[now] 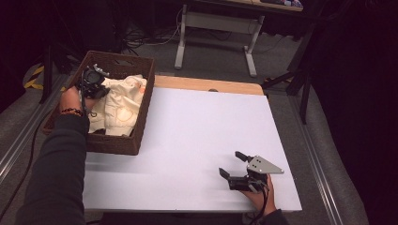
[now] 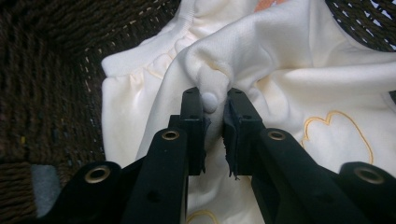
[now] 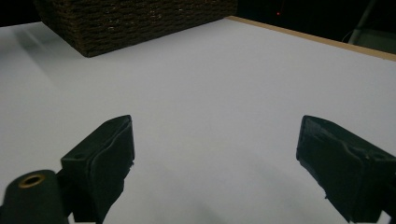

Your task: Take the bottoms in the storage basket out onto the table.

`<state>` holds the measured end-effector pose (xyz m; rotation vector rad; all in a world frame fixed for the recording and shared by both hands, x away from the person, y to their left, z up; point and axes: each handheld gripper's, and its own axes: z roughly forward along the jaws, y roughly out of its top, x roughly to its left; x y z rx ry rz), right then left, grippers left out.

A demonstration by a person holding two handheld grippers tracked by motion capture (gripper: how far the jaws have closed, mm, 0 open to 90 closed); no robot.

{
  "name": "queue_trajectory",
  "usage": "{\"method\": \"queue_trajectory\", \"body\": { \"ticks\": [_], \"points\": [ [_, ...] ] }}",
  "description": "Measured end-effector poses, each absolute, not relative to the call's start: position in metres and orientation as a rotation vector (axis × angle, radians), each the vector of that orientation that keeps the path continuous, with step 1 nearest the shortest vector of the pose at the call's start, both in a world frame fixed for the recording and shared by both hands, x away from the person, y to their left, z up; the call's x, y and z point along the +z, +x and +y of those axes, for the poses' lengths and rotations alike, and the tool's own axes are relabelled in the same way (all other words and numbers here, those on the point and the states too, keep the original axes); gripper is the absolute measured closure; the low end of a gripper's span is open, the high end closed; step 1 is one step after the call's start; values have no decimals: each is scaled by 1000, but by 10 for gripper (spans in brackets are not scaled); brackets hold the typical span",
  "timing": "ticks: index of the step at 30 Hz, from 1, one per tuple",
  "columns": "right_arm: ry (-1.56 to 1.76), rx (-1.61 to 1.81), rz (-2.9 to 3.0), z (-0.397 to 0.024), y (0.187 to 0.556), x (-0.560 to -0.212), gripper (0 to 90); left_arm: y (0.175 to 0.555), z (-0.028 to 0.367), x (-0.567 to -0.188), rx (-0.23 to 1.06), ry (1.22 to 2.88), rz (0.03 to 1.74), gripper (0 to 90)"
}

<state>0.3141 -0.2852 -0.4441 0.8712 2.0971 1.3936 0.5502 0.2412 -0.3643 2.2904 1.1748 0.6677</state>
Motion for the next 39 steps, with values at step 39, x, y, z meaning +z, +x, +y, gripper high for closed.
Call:
{"method": "queue_trajectory", "body": {
  "ticks": [39],
  "points": [
    [881, 1401, 2097, -288, 315, -445, 117, 542, 231, -371, 560, 2404, 1051, 714]
  ]
}}
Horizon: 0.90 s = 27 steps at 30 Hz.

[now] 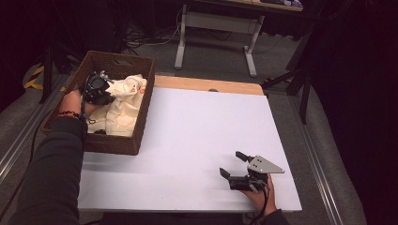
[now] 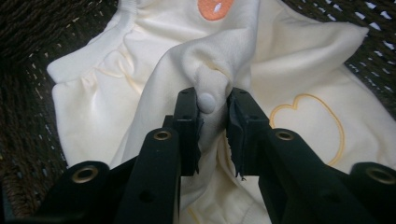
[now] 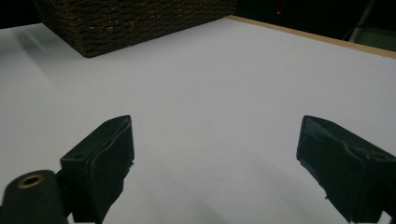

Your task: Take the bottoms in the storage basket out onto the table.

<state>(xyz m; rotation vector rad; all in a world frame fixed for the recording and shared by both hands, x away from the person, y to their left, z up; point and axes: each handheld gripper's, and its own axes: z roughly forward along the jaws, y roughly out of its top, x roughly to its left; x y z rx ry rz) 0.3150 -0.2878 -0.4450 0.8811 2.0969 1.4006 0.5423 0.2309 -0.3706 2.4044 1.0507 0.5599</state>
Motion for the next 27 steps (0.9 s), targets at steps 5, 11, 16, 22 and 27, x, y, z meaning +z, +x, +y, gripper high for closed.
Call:
{"method": "queue_trajectory", "body": {
  "ticks": [5, 11, 16, 22, 27],
  "points": [
    [883, 1400, 2097, -287, 315, -445, 117, 543, 229, -370, 573, 2401, 1050, 697],
    [877, 1397, 2101, -287, 314, -445, 117, 547, 226, -370, 592, 2415, 1055, 563],
    [879, 1399, 2107, -286, 315, -446, 117, 555, 224, -372, 638, 2410, 1114, 336],
    [880, 1396, 2111, -286, 316, -447, 117, 565, 222, -366, 679, 2401, 1140, 218],
    [881, 1398, 2111, -287, 316, -447, 117, 575, 222, -375, 612, 2407, 1182, 239]
  ]
}}
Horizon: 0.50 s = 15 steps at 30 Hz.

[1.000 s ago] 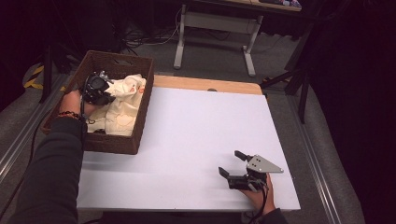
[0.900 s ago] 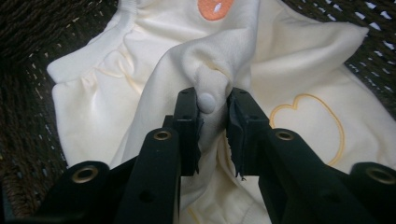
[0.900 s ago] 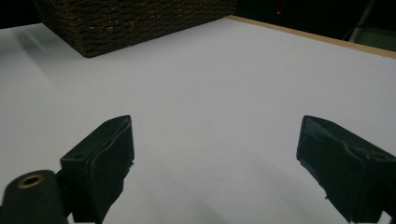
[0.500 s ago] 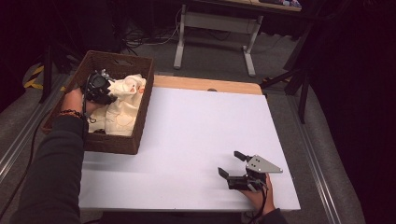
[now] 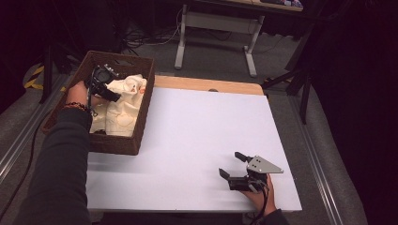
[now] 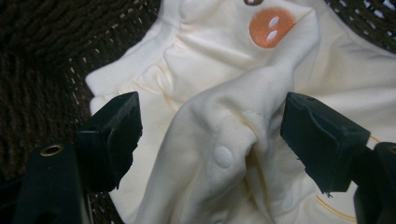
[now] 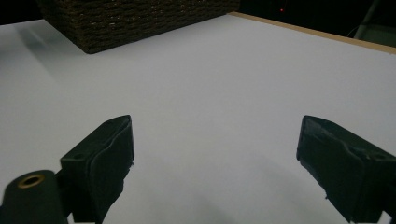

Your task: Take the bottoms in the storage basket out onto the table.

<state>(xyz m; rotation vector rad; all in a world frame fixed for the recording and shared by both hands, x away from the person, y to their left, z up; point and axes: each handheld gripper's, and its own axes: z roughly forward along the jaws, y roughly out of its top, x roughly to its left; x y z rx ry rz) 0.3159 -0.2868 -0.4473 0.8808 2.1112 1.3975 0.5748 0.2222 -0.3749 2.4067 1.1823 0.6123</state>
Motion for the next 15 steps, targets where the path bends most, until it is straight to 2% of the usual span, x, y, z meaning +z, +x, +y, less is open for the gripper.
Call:
{"method": "queue_trajectory", "body": {
  "ticks": [3, 7, 9, 15],
  "points": [
    [882, 1393, 2115, -287, 316, -448, 117, 576, 224, -378, 565, 2403, 1183, 324],
    [888, 1391, 2115, -288, 317, -448, 118, 575, 226, -379, 509, 2421, 1163, 571],
    [886, 1389, 2118, -288, 317, -449, 119, 574, 227, -378, 512, 2410, 1156, 647],
    [881, 1384, 2122, -287, 317, -449, 122, 568, 231, -375, 551, 2354, 1156, 710]
  ]
}}
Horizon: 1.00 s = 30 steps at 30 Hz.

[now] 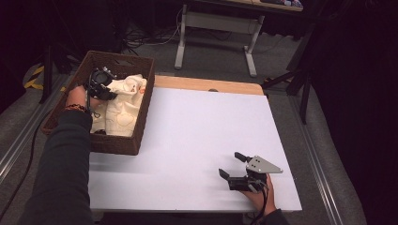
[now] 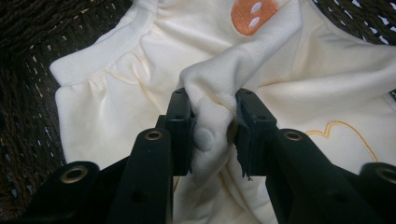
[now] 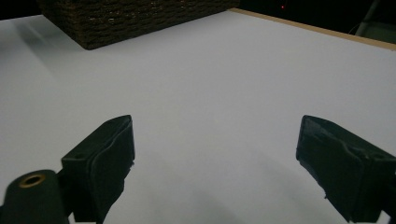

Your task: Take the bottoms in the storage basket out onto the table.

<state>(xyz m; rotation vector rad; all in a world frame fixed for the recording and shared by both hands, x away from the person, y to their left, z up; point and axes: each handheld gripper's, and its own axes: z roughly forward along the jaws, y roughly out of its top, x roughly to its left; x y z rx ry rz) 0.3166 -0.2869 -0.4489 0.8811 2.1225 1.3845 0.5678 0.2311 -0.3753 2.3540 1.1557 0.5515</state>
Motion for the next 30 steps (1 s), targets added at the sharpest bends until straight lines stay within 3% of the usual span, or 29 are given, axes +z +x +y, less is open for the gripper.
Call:
{"method": "queue_trajectory", "body": {
  "ticks": [15, 30],
  "points": [
    [885, 1402, 2089, -290, 315, -445, 124, 532, 241, -322, 684, 2052, 1131, 728],
    [907, 1398, 2066, -294, 316, -444, 125, 501, 231, -260, 748, 1836, 996, 733]
  ]
}}
